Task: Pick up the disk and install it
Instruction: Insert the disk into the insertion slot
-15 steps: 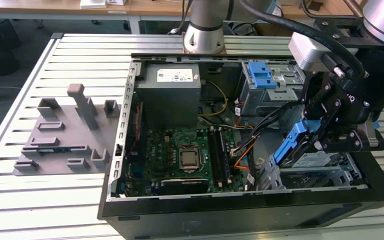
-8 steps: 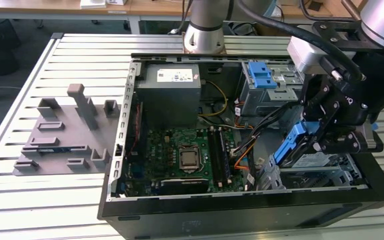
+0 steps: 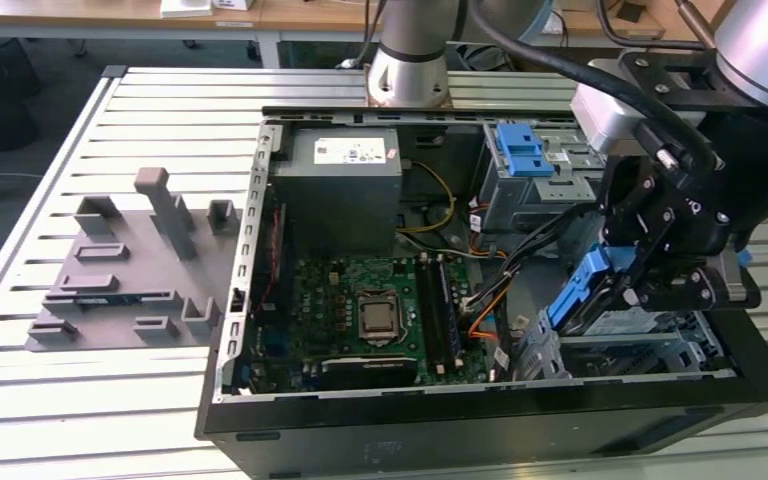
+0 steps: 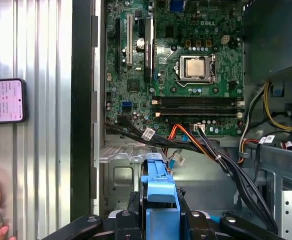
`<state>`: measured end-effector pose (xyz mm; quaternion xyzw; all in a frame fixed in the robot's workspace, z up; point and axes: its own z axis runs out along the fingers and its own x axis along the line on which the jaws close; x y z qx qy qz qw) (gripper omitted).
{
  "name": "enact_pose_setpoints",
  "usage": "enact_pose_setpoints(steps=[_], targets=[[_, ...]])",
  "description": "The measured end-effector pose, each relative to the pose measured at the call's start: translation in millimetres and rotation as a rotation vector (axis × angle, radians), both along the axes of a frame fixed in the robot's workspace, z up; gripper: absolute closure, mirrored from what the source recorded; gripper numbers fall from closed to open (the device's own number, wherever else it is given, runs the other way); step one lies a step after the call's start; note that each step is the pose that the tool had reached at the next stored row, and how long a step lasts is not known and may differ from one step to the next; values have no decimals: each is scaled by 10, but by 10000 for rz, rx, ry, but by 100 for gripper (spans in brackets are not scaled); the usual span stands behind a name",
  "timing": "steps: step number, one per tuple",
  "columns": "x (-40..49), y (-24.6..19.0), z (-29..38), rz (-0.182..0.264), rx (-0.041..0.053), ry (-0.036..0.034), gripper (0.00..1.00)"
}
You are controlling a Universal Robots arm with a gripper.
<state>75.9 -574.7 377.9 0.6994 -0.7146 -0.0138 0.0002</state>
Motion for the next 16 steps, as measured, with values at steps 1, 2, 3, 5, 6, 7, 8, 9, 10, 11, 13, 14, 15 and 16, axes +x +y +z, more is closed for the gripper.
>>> enact_pose_setpoints(steps=[1, 2, 3, 5, 6, 7, 8, 9, 10, 11, 13, 14, 15, 16], targets=[[0, 0, -6, 0, -1, 0, 64], [0, 0, -13, 0, 0, 0, 64], [0, 0, -20, 0, 0, 0, 64], [0, 0, -28, 0, -2, 0, 64], [0, 0, -29, 0, -5, -1, 64], [0, 0, -29, 0, -7, 0, 63], [0, 0, -29, 0, -6, 0, 63], [0, 0, -30, 0, -5, 0, 56], [0, 0, -30, 0, -6, 0, 56], [0, 0, -30, 0, -4, 0, 56], [0, 0, -36, 0, -4, 0, 56], [0, 0, -43, 0, -3, 0, 58], [0, 0, -51, 0, -5, 0, 58], [0, 0, -63, 1, -3, 0, 64]])
